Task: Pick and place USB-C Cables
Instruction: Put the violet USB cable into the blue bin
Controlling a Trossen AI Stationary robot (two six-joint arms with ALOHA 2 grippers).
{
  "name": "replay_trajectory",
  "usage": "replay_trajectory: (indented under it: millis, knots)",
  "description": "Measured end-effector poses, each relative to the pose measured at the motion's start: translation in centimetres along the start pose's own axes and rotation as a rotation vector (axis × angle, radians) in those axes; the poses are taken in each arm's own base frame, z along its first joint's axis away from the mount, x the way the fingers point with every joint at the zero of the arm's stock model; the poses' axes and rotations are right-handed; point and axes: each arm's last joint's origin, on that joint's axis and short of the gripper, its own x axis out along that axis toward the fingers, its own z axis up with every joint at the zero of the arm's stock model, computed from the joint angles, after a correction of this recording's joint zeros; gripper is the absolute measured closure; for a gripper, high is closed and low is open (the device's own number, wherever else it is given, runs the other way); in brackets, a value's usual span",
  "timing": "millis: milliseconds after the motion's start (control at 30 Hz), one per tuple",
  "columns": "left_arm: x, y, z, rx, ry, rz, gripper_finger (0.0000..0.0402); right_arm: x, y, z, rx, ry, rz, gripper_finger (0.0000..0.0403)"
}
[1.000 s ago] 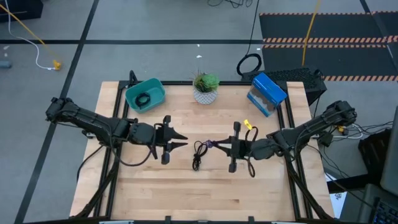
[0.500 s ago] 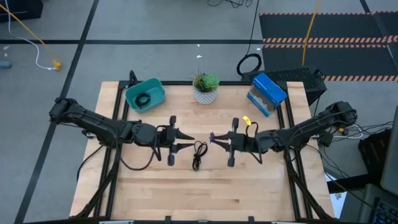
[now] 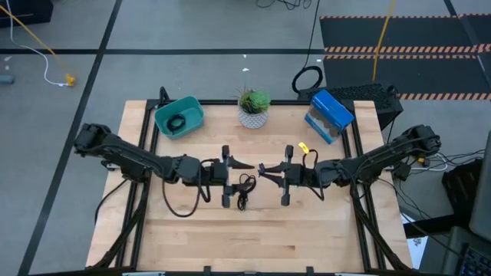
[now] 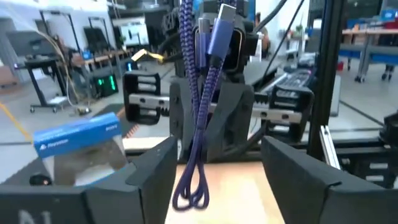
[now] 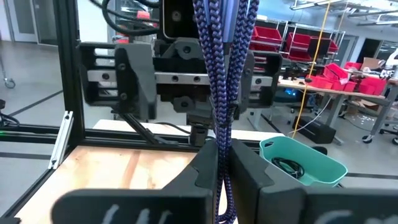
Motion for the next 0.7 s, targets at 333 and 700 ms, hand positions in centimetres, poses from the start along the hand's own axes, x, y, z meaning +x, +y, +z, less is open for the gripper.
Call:
replay_trajectory:
  millis: [333, 700]
  knots:
    - [1.1, 0.9, -0.5, -0.025, -0.06, 0.071, 0.0151, 0.0, 0.0, 0.0, 0.0, 0.0, 0.0, 0.039]
    - [1.3, 1.6, -0.6, -0.043, -0.071, -0.026, 0.0151, 0.6, -0.1, -0.6, -0.007, 0.01, -0.009, 0.039]
